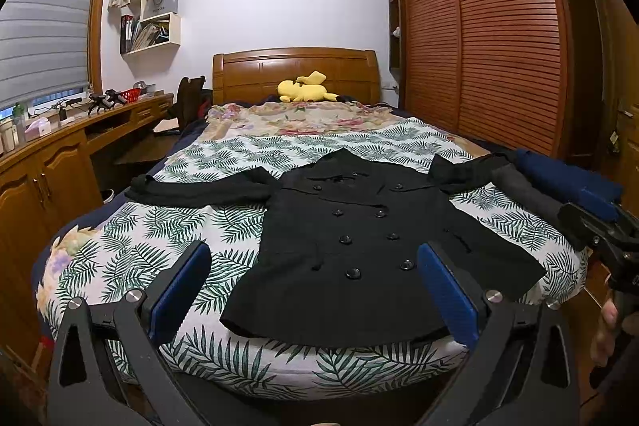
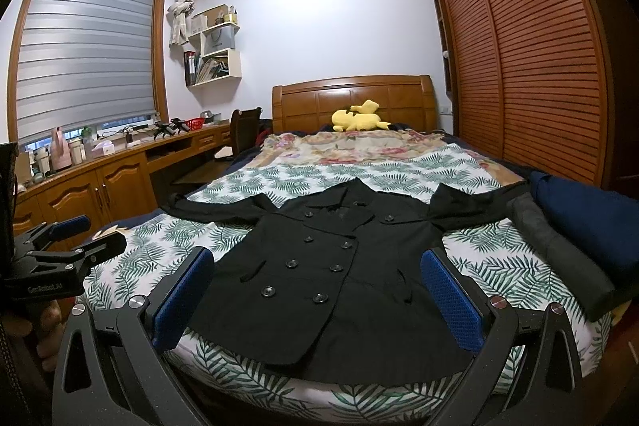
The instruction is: Fold large clothes
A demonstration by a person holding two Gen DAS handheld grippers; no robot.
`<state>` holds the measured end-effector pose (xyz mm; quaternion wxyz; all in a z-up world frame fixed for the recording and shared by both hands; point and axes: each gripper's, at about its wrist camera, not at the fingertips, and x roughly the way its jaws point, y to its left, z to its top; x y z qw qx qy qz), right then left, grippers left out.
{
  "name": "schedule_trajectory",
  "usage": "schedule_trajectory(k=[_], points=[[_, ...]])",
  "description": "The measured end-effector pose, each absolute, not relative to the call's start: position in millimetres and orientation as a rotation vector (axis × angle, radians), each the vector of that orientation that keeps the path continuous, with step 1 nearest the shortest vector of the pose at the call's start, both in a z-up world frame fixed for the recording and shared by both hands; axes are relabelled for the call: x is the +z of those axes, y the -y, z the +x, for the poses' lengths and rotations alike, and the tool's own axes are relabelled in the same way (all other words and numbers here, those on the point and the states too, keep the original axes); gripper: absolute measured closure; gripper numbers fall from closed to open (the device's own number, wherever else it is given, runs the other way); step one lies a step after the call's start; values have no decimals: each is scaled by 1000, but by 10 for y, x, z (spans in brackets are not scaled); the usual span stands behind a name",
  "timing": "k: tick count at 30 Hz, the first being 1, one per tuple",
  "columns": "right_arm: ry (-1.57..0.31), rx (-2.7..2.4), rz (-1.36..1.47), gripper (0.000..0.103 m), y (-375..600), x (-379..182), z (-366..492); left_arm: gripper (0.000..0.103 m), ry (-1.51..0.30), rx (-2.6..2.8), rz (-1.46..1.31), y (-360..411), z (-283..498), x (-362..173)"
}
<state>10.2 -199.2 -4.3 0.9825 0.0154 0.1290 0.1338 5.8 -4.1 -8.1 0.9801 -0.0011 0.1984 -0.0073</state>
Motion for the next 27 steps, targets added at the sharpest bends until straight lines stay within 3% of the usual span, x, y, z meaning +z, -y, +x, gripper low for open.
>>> schedule_trajectory(k=[27], points=[[-270,282,18,0,1960,-102,194,0,-414,-4,-12,-39,111,-163]])
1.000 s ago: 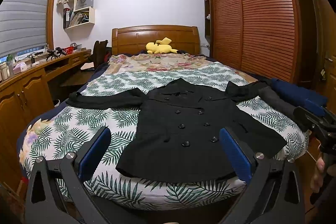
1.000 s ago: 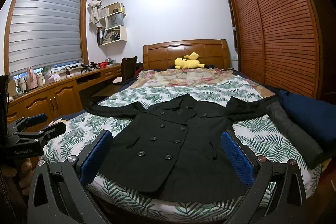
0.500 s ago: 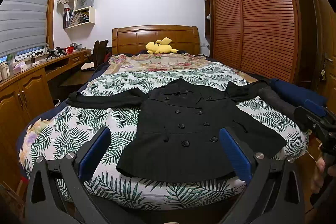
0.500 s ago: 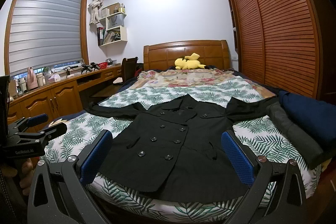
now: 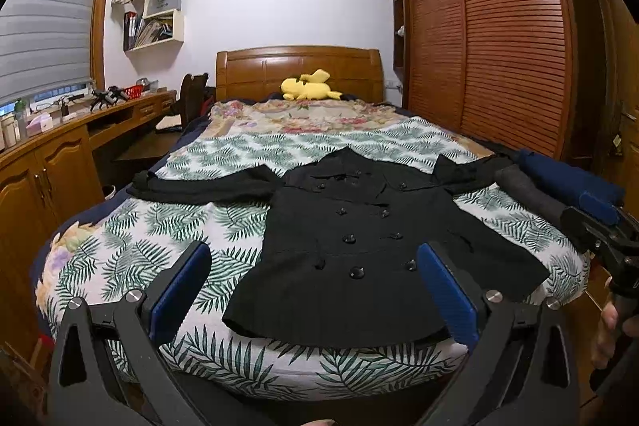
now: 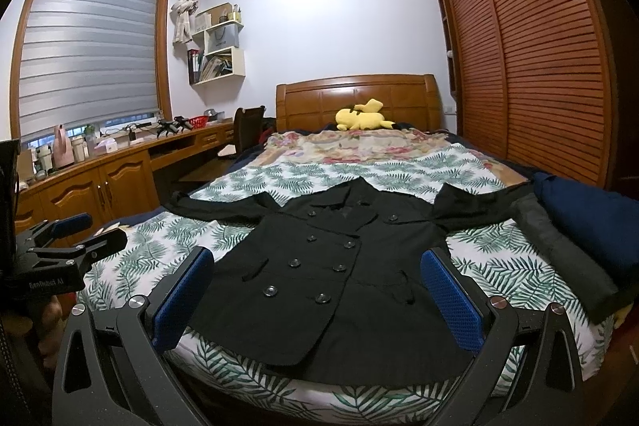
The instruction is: Fold large clothes
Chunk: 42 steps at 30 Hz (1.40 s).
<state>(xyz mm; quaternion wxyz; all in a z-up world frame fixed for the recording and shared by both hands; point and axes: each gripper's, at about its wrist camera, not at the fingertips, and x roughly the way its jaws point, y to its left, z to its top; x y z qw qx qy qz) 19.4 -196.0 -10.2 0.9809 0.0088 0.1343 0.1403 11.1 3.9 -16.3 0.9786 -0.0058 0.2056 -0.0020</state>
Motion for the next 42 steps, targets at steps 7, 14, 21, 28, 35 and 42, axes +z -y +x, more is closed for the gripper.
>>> schedule_trajectory(k=[7,14,21,28,35,42], points=[[-317,303,10,0,1893,-184,453,0,-473,6,-42,-156,314,-385],[-332,338,-1,0,1849,-182,738,0,-545,9,-57,-327,528,-619],[-355,389,-15,0,1718,-300,1191,0,-575,34,-54,-489,695,-783],[-363,425,-31,0,1652,-339,1602,0,-590,51,-35,-583,910,-845],[-332,480,-26,0,1582,-257,1866,0,-603,83,-49,-690,1078,-787],[-338,524,-55,0,1301,-372,2260,0,-615,114,-91,-922,1289,-762]])
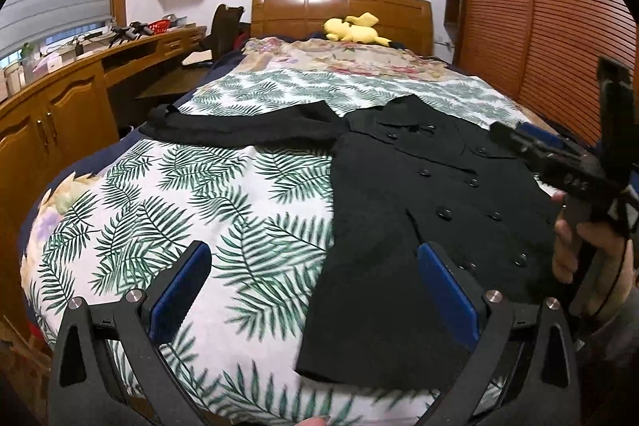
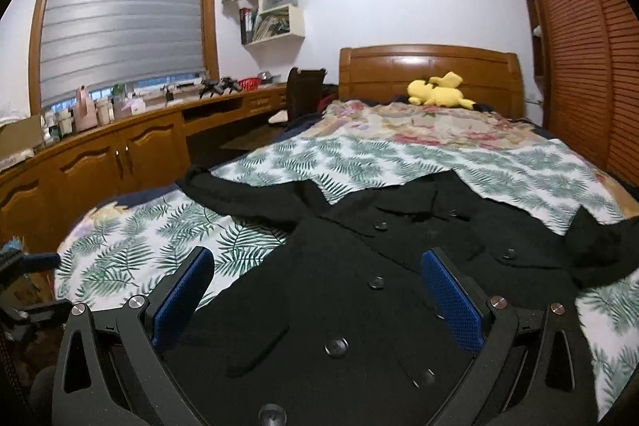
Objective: Fold large clothes
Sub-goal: 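Move the left tool toward the cuff of the sleeve nearest it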
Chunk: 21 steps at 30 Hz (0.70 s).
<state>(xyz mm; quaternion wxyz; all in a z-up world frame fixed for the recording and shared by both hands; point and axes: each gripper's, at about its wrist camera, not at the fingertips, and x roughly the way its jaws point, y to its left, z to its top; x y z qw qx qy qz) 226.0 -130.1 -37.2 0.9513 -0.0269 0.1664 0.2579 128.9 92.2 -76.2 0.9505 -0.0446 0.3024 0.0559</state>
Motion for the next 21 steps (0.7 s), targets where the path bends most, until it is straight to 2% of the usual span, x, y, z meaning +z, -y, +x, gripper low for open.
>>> schedule_trajectory(k=[9,21], points=[[-492,569,-112,0,1281,-958,2509,0,-689,117,-75,-1316,1831,-970],[-590,541,-135,0,1211,-919,2765,0,-750,150,-28,-1877,2733,-1170]])
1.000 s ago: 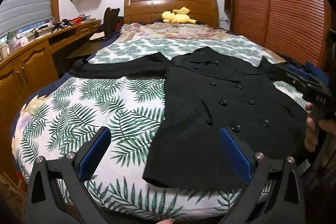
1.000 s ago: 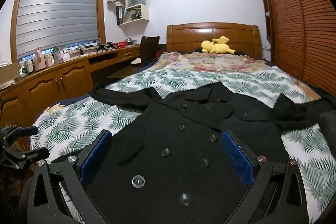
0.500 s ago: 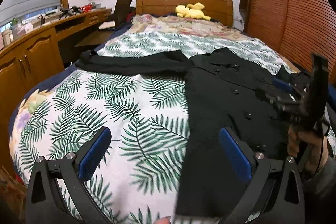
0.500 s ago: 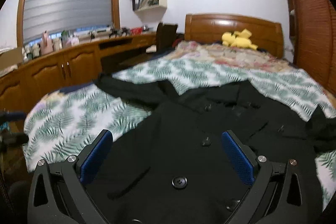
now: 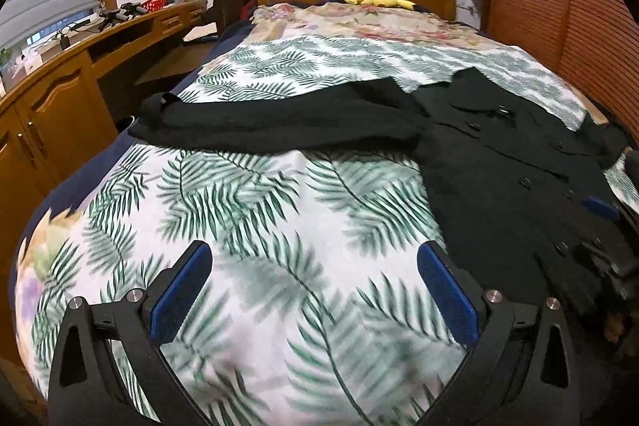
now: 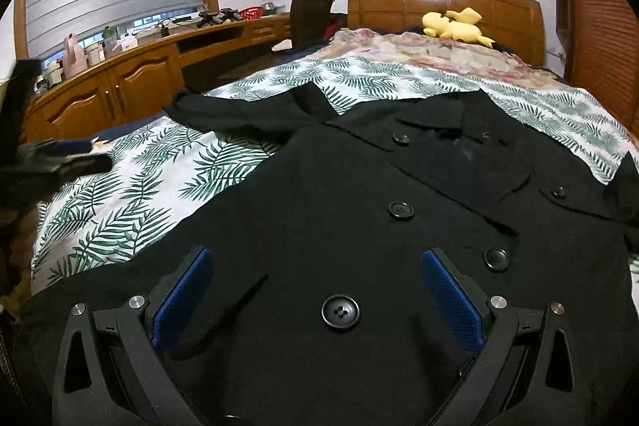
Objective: Fold large clothes
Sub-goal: 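Move the left tool toward the cuff of the sleeve nearest it, then close the left tool on the black coat sleeve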
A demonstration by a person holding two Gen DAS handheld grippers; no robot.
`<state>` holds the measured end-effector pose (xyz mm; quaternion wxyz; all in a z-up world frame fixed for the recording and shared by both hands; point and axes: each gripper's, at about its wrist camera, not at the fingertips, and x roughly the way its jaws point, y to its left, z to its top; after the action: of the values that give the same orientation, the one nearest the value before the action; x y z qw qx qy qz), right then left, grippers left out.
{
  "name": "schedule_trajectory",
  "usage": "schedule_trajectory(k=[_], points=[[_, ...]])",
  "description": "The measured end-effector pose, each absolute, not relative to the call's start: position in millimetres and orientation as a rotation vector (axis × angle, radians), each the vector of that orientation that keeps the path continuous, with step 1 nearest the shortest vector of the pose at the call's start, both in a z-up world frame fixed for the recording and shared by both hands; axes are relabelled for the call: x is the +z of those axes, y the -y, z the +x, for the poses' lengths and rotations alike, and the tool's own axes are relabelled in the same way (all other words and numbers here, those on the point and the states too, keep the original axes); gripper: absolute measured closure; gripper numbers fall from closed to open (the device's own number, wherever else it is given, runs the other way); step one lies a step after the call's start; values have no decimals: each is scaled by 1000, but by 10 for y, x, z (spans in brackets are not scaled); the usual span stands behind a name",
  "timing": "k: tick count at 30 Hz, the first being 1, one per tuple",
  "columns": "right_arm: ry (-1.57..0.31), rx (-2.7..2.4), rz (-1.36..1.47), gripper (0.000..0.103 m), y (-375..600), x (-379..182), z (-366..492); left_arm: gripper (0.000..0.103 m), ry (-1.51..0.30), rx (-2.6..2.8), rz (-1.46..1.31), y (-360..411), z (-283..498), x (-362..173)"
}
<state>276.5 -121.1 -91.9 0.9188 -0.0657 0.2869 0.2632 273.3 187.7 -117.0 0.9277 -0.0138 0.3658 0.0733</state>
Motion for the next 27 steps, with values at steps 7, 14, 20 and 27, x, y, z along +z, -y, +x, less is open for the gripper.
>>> schedule_trajectory(k=[7,14,20,27], points=[[-618,547,-113,0,1188,-932,2856,0,-753,173,-74,-2109,3320,-1168],[-644,537,-114,0,1162,-968,2893,11,-765,159,-63,-2202,3841,-1245],[-648,538,-102,0,1177,-981,2909,25,-840,167,-119,-2394,4176,-1536],[-654,543,-92,0,1194,-1006,2912,25,-928,240,-378,-2961,4469,-1831]])
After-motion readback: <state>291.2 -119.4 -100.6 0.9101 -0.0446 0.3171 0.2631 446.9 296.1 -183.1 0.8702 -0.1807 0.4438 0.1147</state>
